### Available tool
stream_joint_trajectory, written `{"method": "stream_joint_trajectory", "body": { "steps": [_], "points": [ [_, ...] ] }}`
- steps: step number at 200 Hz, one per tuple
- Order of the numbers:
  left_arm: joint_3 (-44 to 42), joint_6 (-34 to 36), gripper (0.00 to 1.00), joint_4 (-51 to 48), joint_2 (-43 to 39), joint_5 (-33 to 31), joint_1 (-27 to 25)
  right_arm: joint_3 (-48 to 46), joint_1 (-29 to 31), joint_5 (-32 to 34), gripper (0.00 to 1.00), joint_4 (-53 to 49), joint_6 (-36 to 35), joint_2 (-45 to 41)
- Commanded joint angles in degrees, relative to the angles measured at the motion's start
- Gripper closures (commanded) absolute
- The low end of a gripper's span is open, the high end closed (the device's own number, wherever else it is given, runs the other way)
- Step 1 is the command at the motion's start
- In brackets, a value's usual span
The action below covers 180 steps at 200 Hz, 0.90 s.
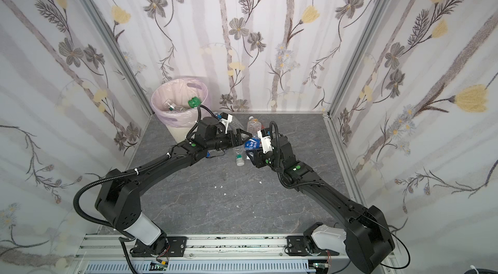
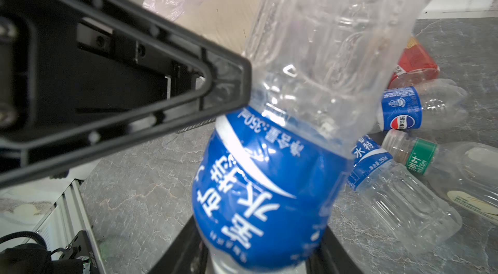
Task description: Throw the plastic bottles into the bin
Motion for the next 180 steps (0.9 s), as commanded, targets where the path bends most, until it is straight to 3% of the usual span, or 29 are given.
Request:
{"method": "stream_joint_trajectory", "body": {
  "steps": [1,122,161,180],
  "points": [
    [0.6,0.3,0.02,0.5,-0.4,1.1,0.2,0.7,0.5,-2.0,0.51,3.8,-1.2,0.5],
    [3.0,0.0,0.13,0.6,1.1,1.9,0.7,-0.4,3.1,-4.4,0.51,6.9,-0.6,1.6],
    [3.0,0.2,0.28,0.6,1.3,2.4,0.9,-0.6,3.3,-4.4,0.51,7.5,-0.5,1.8],
    [3.2,0.3,0.36,0.6,1.1,2.4,0.9,-0.4,3.3,-4.3,0.45,7.2,-0.6,1.7]
  ]
}}
